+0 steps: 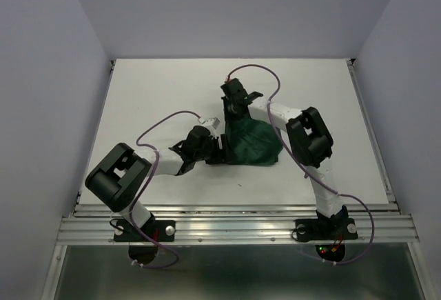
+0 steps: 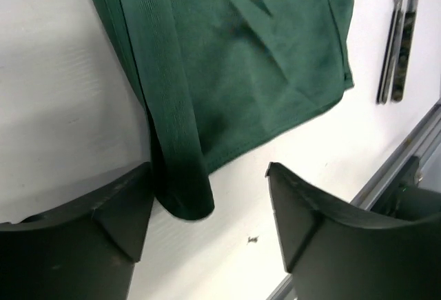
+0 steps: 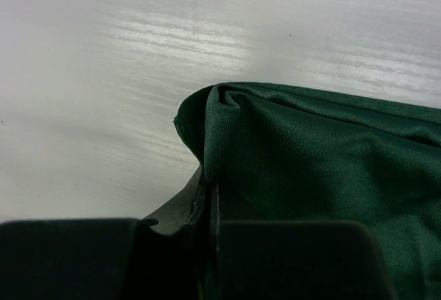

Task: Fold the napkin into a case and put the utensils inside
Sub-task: Turn over the upper triangle folded napkin at the center of the board, then smooth out the lower triangle-folded napkin at the center of the board.

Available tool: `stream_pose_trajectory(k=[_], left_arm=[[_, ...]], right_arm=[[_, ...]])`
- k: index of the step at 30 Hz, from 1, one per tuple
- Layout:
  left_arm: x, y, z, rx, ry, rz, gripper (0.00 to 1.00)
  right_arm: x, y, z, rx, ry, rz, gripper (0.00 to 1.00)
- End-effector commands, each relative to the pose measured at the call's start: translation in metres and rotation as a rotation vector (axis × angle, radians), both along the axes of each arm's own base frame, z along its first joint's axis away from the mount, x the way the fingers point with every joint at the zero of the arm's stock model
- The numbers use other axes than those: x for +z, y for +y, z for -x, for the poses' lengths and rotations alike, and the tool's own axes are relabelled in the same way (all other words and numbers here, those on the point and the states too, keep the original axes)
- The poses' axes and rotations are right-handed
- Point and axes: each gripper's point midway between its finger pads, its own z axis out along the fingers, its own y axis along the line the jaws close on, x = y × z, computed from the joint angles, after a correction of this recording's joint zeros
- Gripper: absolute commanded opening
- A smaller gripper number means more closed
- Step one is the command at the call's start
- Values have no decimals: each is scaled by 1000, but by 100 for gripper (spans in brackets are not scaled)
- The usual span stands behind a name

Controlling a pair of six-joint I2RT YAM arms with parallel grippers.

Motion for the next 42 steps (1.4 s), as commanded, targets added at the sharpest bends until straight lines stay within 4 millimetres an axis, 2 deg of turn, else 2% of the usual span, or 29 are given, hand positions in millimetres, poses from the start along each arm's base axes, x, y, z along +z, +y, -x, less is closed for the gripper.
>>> stream_pose_trajectory(k=[1, 8, 9, 11, 12, 13, 16, 18, 19, 22, 23, 24, 25, 26, 27, 29, 30, 31, 32, 33, 34, 35, 36, 37, 38, 39, 40, 41, 42], left_arm=[[3, 11, 11, 1, 4, -35, 84], [24, 35, 12, 78, -32, -95, 86], [35, 39, 10, 103, -62, -89, 86], [46, 46, 11, 128, -77, -90, 86], [49, 49, 10, 148, -84, -91, 86], [54, 51, 9, 161, -94, -85, 86], [68, 57, 8, 182, -124, -61, 86], [79, 61, 6, 200, -143, -45, 86], [82, 64, 4, 214, -154, -44, 85], [100, 68, -5, 251, -191, -24, 81], [108, 67, -9, 256, -208, -13, 80], [111, 67, -12, 256, -220, -15, 79], [119, 67, -18, 267, -234, -9, 78], [119, 65, -21, 270, -237, -12, 74], [120, 65, -25, 270, -241, -11, 72], [130, 58, -33, 266, -258, 11, 66], [126, 55, -37, 264, -248, 9, 65], [128, 53, -41, 267, -253, 11, 63], [136, 48, -49, 278, -261, 24, 60], [125, 45, -57, 281, -234, -3, 54], [123, 41, -63, 282, -224, -12, 51], [139, 32, -76, 284, -240, -1, 47], [118, 28, -82, 273, -186, -54, 40], [118, 22, -87, 263, -179, -57, 37], [127, 13, -98, 256, -190, -49, 31], [109, 9, -104, 248, -158, -78, 30], [107, 5, -107, 239, -153, -79, 29], [100, 0, -114, 232, -144, -93, 27], [94, -1, -115, 224, -130, -100, 26]], right_arm=[[13, 7, -13, -8, -66, 3, 1], [9, 9, -10, 0, -61, 15, 1], [9, 14, -6, 9, -59, 13, 7], [12, 18, -6, 23, -56, -6, 28], [15, 23, -5, 34, -51, -28, 46], [16, 25, -4, 43, -47, -39, 51], [33, 36, -5, 61, -64, -104, 62], [45, 41, -5, 72, -80, -141, 66], [61, 41, -5, 64, -108, -164, 66], [80, 33, -5, 37, -155, -172, 67], [99, 27, -6, 15, -196, -178, 67], [100, 21, -3, 5, -206, -170, 67], [121, 12, -4, -20, -246, -190, 67], [130, 2, -8, -44, -270, -203, 67], [137, -5, -8, -62, -283, -211, 67], [138, -30, -8, -118, -296, -205, 68], [158, -39, -7, -139, -334, -230, 69], [162, -49, -6, -159, -343, -231, 69], [152, -62, -2, -180, -328, -213, 69], [164, -81, -2, -218, -346, -230, 68], [161, -92, 1, -230, -335, -238, 67], [157, -103, 4, -244, -326, -243, 66], [133, -127, 11, -285, -281, -221, 63], [135, -138, 19, -306, -280, -235, 62], [127, -148, 25, -319, -261, -234, 61], [101, -166, 39, -351, -209, -208, 59], [103, -173, 46, -371, -210, -224, 58], [96, -177, 55, -372, -188, -232, 57], [76, -181, 71, -375, -145, -219, 57]])
